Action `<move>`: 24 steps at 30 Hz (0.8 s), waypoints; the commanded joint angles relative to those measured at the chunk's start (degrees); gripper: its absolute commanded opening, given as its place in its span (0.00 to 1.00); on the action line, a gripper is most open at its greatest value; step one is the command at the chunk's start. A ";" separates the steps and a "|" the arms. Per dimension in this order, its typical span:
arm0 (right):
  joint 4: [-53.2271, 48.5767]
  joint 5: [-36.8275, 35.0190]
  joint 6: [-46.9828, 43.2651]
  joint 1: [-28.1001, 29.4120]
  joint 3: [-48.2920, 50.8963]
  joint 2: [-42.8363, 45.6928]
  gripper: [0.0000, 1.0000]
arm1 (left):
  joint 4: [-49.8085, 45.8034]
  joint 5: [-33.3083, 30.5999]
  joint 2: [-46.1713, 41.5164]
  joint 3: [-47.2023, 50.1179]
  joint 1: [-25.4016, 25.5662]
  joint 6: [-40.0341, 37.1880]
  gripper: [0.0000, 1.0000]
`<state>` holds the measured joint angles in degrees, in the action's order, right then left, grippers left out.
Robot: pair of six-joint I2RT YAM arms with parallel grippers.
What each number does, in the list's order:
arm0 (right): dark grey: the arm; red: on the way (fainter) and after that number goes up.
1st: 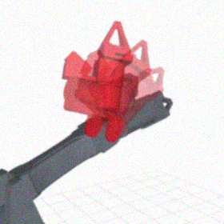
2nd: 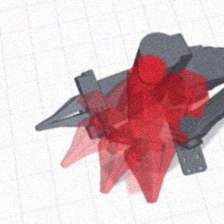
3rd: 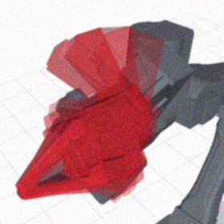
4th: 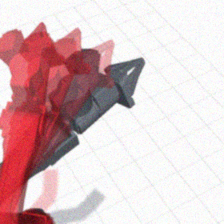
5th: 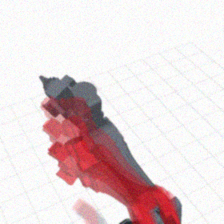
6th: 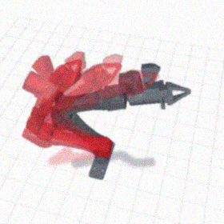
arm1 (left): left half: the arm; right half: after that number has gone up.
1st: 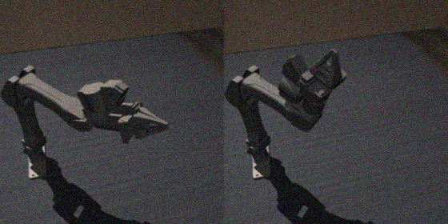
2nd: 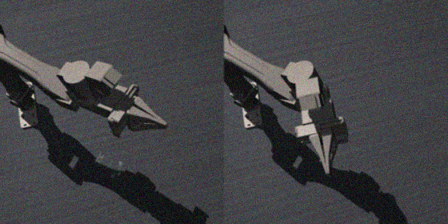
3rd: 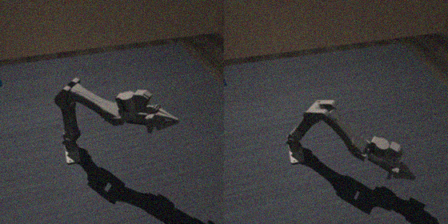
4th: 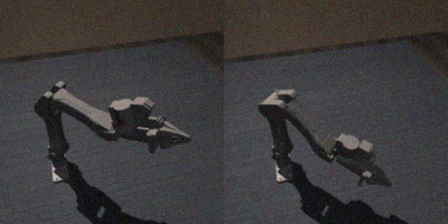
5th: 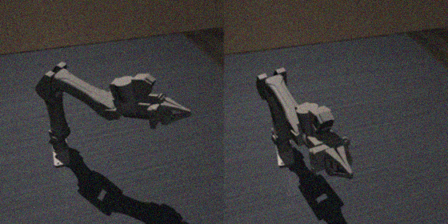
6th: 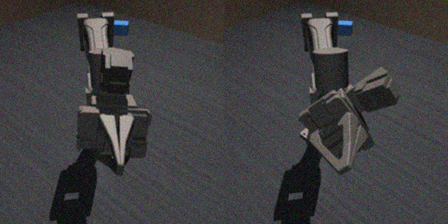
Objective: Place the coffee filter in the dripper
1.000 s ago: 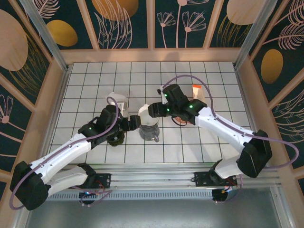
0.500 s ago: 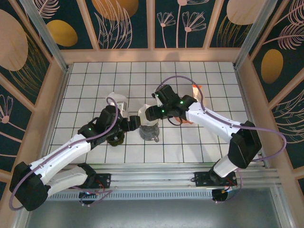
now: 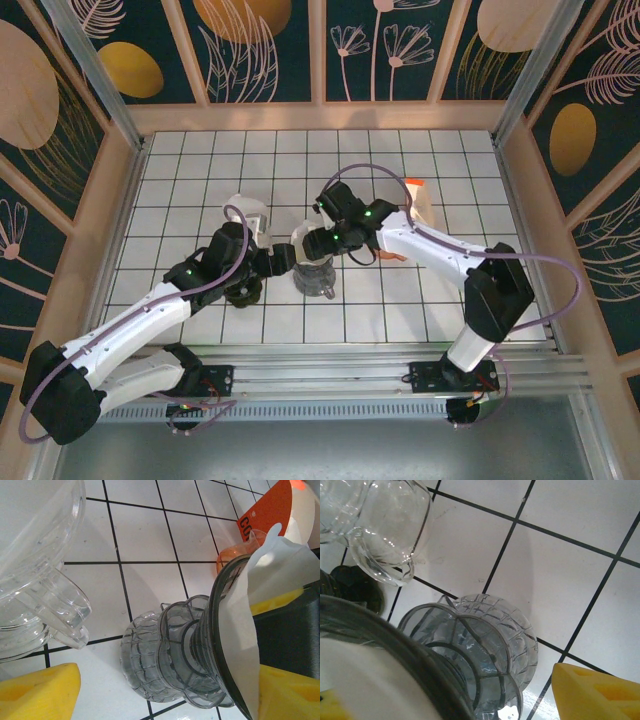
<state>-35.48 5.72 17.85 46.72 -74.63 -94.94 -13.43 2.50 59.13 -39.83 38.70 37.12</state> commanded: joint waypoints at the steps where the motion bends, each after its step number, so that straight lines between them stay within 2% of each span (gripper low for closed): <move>1: -1.36 -1.49 -1.54 0.57 -0.97 -0.97 0.71 | 0.51 -0.26 -0.16 0.85 0.33 -0.73 0.85; 18: -2.06 -2.42 -2.37 1.53 -0.38 -4.18 0.71 | 0.86 -0.12 0.15 1.25 0.27 -0.78 0.85; 24: 0.27 -2.73 -2.04 1.62 -0.38 -2.10 0.71 | 0.77 -0.10 0.10 1.33 0.32 -0.74 0.85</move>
<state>-35.33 4.75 16.80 47.48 -74.72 -96.60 -13.06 2.50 59.16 -39.48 38.70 37.10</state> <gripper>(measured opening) 0.711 0.851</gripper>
